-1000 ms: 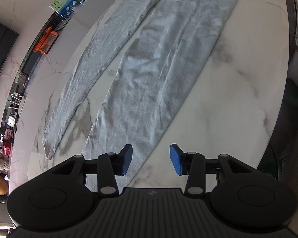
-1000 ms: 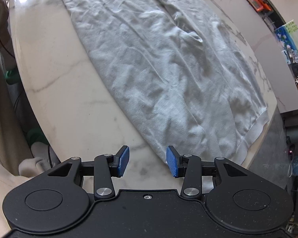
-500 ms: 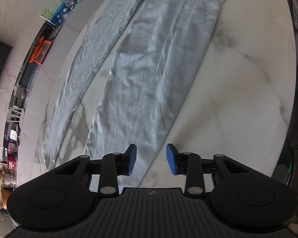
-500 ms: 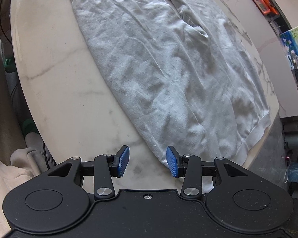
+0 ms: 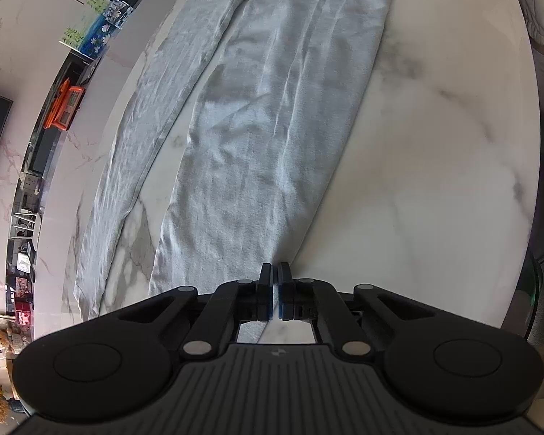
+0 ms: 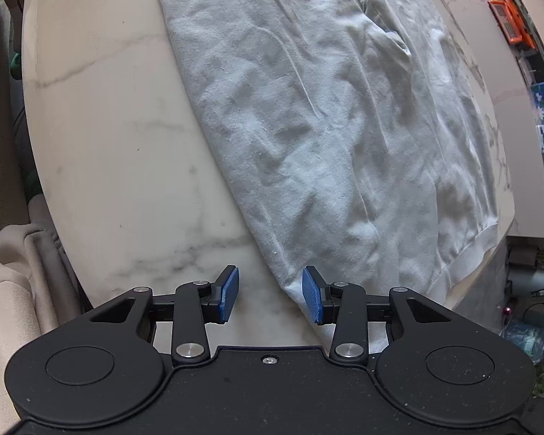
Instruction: Fold clothes
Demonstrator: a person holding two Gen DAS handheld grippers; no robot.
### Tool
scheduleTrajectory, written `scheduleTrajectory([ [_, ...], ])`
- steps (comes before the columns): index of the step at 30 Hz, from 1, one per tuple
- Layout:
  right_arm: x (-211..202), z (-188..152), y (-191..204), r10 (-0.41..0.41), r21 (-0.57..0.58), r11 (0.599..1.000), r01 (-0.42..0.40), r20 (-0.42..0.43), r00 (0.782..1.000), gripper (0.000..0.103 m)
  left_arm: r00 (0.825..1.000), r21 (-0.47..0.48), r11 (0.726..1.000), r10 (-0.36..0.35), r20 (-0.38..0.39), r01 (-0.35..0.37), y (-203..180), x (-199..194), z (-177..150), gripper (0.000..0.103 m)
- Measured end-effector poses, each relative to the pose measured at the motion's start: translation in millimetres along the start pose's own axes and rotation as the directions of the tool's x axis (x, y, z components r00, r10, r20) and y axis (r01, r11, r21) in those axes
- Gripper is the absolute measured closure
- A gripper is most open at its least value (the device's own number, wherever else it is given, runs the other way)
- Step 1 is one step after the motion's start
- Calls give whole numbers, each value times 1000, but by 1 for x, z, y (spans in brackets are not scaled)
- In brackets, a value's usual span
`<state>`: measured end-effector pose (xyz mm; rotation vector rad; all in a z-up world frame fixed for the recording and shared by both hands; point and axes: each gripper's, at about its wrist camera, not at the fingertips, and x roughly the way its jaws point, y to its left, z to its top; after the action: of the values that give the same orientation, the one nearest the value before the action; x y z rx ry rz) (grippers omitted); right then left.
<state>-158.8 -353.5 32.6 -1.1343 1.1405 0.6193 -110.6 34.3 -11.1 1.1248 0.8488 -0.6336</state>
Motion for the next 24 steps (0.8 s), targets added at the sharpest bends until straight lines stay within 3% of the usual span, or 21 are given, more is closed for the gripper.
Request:
scheduleTrajectory([
  [2, 1, -2, 2, -10, -8, 1000, 10, 0, 1000, 79, 1000, -9, 1000, -1, 4, 1, 2, 0, 0, 102],
  [4, 3, -4, 5, -13, -22, 1000, 13, -10, 1000, 96, 1000, -12, 1000, -1, 6, 1, 2, 0, 0, 102],
  [16, -15, -13, -6, -93, 82, 993, 87, 66, 993, 103, 999, -43, 999, 21, 25, -20, 11, -8, 1, 102],
  [24, -11, -8, -17, -153, 141, 980, 140, 80, 985, 103, 997, -135, 989, 70, 13, -68, 29, -1, 10, 102],
])
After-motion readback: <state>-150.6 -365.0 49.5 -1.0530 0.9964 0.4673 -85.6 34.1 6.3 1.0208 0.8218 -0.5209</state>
